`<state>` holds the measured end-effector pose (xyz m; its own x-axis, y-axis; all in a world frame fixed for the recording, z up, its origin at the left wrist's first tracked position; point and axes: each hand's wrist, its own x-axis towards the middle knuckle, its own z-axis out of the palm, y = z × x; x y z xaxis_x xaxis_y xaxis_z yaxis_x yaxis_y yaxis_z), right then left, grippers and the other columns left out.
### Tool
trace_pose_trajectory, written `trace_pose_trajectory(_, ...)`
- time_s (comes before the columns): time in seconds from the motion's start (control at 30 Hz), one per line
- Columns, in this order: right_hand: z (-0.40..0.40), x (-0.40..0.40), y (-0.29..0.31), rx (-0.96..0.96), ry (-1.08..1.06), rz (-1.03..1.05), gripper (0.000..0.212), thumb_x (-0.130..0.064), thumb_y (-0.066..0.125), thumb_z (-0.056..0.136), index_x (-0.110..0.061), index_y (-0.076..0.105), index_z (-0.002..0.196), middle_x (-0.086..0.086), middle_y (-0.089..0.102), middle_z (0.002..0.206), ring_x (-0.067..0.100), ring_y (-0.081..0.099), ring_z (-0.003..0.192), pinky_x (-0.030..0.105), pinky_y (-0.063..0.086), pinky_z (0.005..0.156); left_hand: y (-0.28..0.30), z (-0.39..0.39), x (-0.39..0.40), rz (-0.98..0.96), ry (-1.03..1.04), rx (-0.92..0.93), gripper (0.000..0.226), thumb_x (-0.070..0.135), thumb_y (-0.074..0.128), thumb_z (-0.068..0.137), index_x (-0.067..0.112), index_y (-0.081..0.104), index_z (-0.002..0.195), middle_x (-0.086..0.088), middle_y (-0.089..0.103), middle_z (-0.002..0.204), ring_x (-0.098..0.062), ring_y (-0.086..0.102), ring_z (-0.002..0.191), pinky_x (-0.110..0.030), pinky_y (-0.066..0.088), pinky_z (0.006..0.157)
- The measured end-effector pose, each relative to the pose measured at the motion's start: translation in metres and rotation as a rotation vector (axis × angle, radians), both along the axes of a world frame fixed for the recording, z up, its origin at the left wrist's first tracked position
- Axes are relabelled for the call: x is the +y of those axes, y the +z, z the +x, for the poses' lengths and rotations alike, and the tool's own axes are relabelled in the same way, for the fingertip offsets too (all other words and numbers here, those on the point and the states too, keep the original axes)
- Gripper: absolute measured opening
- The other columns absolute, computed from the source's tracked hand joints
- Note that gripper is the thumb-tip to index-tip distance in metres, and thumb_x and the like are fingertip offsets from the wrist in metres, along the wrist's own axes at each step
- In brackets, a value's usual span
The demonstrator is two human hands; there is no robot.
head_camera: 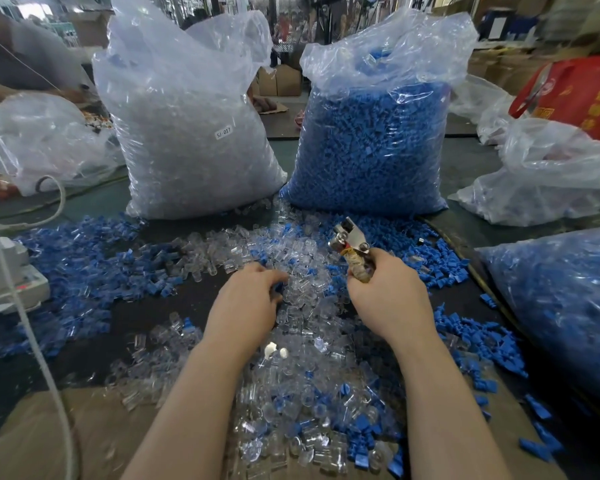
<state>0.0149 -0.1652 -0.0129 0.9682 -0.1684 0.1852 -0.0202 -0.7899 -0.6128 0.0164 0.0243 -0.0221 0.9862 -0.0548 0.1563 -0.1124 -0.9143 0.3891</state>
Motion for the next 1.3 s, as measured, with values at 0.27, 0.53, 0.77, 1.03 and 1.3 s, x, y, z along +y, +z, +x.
trace_pose_trajectory(0.27,-0.001,0.003,0.001,0.015,0.043,0.003,0.012,-0.028,0.056,0.087,-0.024,0.050,0.078,-0.009,0.058,0.069,0.013,0.052,0.063,0.029,0.035,0.051,0.004,-0.004,-0.002,-0.107,0.072,0.032,0.014,0.015,0.065,0.091,0.021,0.058,0.101,0.003,0.065,0.100,-0.018,0.059,0.095,-0.039,0.051,0.088)
trace_pose_trajectory(0.53,-0.001,0.005,0.000,-0.004,0.058,0.013,0.018,-0.030,0.059,0.087,-0.029,0.047,0.073,-0.012,0.054,0.066,0.006,0.048,0.061,0.025,0.031,0.049,0.005,-0.004,-0.001,-0.126,0.024,0.036,0.014,0.013,0.064,0.089,0.023,0.056,0.095,0.007,0.060,0.093,-0.014,0.057,0.089,-0.035,0.051,0.082)
trace_pose_trajectory(0.77,0.000,0.005,-0.001,0.004,0.083,0.020,0.006,-0.032,0.061,0.085,-0.028,0.056,0.086,-0.012,0.061,0.071,0.008,0.055,0.064,0.026,0.041,0.053,0.001,-0.003,0.002,-0.240,0.017,0.059,0.022,0.008,0.062,0.084,0.029,0.054,0.081,0.012,0.061,0.079,-0.002,0.057,0.073,-0.020,0.044,0.060)
trace_pose_trajectory(1.03,0.000,0.006,-0.003,0.005,0.082,0.029,0.007,-0.034,0.060,0.085,-0.028,0.058,0.089,-0.012,0.063,0.073,0.010,0.057,0.067,0.031,0.044,0.059,0.005,0.002,0.017,-0.166,0.076,0.155,0.034,0.004,0.052,0.086,0.032,0.061,0.103,0.008,0.060,0.103,-0.010,0.059,0.087,-0.025,0.048,0.070)
trace_pose_trajectory(1.3,0.000,0.004,-0.003,-0.002,0.078,0.028,0.007,-0.032,0.061,0.085,-0.027,0.058,0.088,-0.012,0.063,0.072,0.007,0.055,0.065,0.028,0.039,0.054,-0.003,0.004,0.008,-0.022,0.017,0.114,0.033,0.025,0.053,0.099,0.029,0.056,0.132,-0.002,0.047,0.119,-0.020,0.056,0.102,-0.035,0.050,0.090)
